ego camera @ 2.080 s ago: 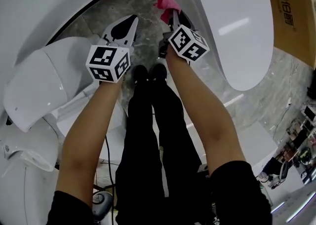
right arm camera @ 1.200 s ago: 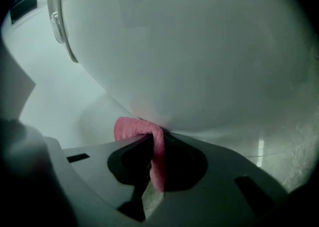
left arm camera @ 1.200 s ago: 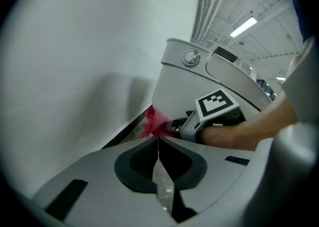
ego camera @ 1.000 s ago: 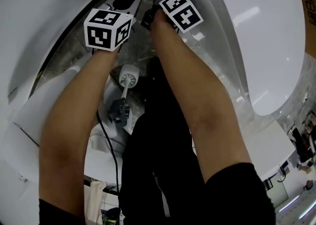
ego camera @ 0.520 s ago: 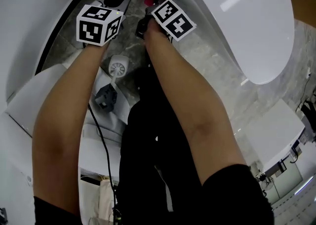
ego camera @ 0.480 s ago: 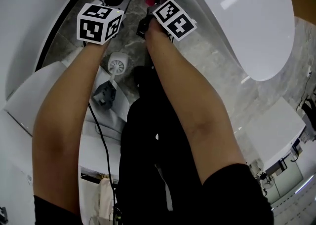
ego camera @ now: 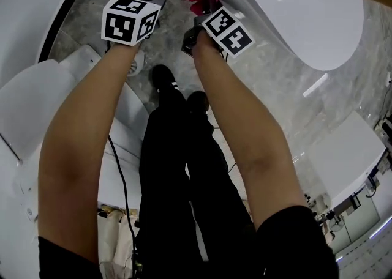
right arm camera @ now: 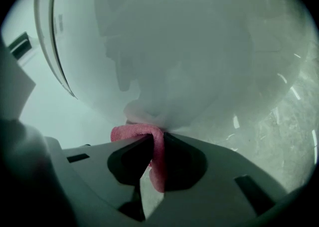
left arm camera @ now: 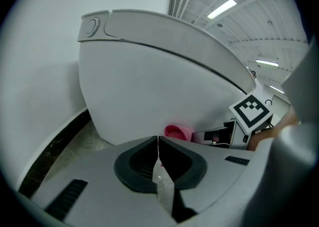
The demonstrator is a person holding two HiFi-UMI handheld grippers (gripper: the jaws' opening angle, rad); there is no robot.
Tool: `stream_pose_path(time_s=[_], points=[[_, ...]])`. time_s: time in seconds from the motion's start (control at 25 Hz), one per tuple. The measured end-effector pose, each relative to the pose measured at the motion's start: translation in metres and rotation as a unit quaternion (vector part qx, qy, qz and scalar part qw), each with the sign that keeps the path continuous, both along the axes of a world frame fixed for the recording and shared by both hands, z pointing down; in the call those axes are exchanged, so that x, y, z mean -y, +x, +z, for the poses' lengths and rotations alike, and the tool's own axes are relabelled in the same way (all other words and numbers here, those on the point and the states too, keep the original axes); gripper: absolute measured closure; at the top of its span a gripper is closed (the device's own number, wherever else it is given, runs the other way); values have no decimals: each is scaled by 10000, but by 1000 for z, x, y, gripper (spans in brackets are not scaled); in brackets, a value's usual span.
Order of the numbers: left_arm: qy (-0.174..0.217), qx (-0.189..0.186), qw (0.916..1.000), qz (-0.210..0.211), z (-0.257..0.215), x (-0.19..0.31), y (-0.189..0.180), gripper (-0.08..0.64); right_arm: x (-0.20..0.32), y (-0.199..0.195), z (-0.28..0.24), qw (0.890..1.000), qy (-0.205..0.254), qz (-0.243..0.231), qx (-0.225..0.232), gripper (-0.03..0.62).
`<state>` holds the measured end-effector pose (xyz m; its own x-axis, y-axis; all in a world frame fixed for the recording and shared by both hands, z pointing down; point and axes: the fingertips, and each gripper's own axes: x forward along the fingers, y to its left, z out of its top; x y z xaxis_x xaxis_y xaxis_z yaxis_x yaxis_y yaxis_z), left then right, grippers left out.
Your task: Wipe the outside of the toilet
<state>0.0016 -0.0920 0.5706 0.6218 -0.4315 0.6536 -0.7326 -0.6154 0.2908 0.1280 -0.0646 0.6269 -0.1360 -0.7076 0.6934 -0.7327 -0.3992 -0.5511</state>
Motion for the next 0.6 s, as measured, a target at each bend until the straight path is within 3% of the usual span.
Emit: stream_pose_path(time_s=[0.44, 0.6], points=[[-151, 32, 9992, 361, 3, -73, 73, 541, -97, 103, 7, 9986, -329, 379, -178, 515], [-130, -27, 9990, 435, 1, -85, 96, 541, -126, 155, 8, 9948, -414, 870, -338, 517]])
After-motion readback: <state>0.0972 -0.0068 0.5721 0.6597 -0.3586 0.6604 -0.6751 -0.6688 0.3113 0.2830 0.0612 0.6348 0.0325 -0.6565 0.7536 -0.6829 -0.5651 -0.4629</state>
